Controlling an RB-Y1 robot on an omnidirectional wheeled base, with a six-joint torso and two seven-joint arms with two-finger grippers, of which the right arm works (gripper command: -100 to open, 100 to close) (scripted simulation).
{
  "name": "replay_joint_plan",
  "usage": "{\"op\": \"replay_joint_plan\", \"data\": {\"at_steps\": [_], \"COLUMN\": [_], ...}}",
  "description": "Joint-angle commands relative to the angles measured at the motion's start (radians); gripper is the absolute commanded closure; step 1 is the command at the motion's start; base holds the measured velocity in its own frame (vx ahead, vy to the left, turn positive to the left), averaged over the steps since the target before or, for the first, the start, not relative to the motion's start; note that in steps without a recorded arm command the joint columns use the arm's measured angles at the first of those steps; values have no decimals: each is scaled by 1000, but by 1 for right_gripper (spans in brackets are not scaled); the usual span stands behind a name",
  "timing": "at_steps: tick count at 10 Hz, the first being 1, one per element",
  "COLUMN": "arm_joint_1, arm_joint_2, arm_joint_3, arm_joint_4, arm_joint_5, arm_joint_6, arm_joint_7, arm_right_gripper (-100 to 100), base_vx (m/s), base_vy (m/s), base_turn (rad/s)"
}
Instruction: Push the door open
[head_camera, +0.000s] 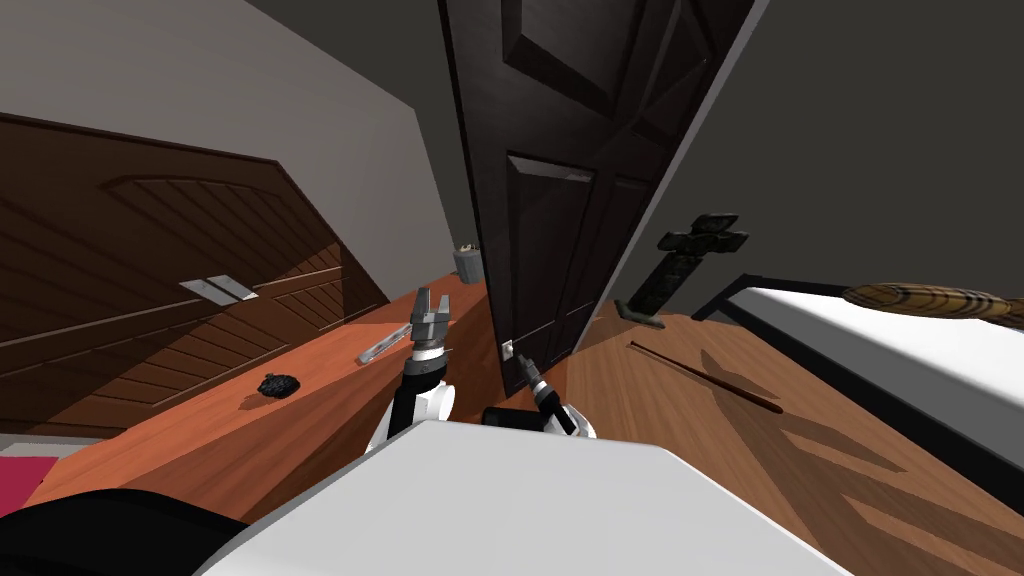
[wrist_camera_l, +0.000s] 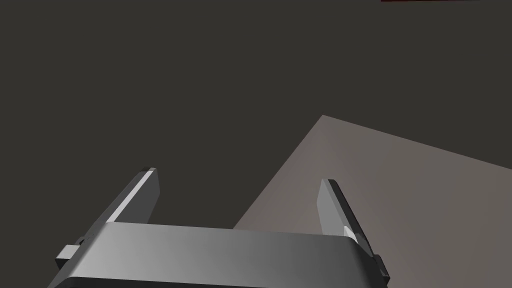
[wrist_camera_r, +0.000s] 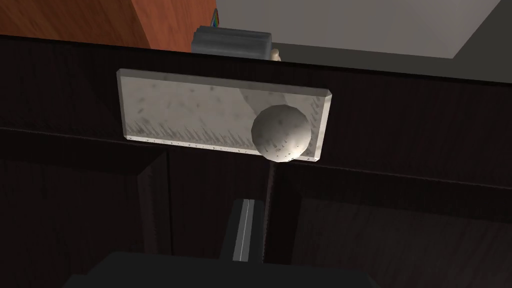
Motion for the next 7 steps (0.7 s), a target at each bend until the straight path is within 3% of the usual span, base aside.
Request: {"op": "replay_joint_plan", "data": {"at_steps": [1, 5, 7], "arm_joint_1": [5, 9, 8], "arm_joint_2": [1, 8, 8], "arm_joint_3": [4, 8, 1], "arm_joint_4": [-8, -22, -15], "arm_joint_5": [-3, -8, -9], "arm_joint_6": [2, 7, -1], "arm_joint_7": [-3, -8, -4], "arm_right_gripper": [-100, -100, -100], "base_vx": [-191, -191, 136], "base_vy": [-90, -82, 122], "base_turn": [-26, -35, 32]}}
